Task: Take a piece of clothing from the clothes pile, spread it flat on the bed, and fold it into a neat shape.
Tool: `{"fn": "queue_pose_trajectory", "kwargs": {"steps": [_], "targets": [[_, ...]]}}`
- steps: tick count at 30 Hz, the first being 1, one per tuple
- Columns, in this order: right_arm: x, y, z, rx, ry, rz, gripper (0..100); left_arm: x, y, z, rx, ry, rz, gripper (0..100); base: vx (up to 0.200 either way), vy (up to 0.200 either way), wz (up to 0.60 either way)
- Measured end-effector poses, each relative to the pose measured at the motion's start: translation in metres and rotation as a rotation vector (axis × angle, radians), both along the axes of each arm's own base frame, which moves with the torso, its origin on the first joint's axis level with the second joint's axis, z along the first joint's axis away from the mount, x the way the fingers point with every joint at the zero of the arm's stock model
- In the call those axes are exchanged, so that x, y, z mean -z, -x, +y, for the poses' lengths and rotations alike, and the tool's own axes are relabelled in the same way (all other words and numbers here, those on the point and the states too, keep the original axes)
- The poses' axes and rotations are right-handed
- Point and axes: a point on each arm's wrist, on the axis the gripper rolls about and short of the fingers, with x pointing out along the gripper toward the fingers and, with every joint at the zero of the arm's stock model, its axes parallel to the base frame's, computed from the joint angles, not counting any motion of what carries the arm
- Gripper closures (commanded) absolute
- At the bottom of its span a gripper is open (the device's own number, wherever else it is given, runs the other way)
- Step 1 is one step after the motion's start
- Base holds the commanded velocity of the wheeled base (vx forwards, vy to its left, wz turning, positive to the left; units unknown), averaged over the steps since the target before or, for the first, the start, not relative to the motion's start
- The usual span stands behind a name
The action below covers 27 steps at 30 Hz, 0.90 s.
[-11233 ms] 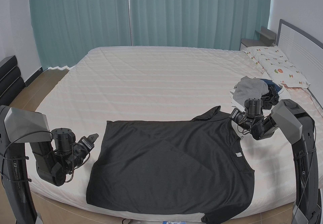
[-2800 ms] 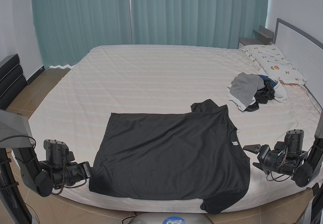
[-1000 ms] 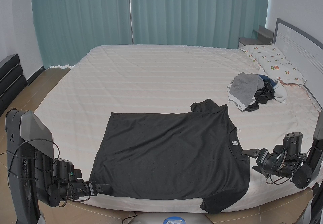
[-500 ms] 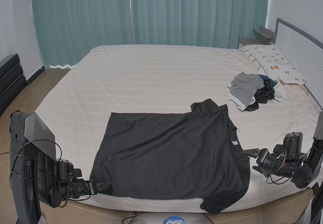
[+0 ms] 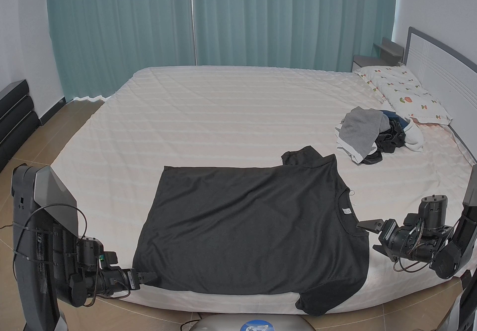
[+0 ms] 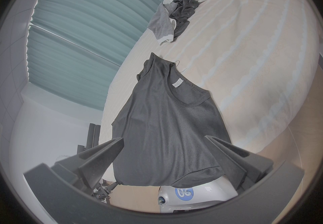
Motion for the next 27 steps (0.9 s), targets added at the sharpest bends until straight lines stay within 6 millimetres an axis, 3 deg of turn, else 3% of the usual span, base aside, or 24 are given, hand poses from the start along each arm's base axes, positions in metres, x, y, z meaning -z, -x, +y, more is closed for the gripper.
{"fn": "queue_pose_trajectory", "kwargs": {"steps": [16, 27], "targets": [[0.001, 0.0, 0.0, 0.002, 0.0, 0.003, 0, -0.012, 0.009, 0.009, -0.049, 0.022, 0.007, 100, 0.0, 0.0, 0.0], [0.01, -0.001, -0.003, -0.026, 0.057, 0.019, 0, -0.026, 0.008, 0.014, -0.188, 0.129, 0.013, 100, 0.0, 0.0, 0.0]]}}
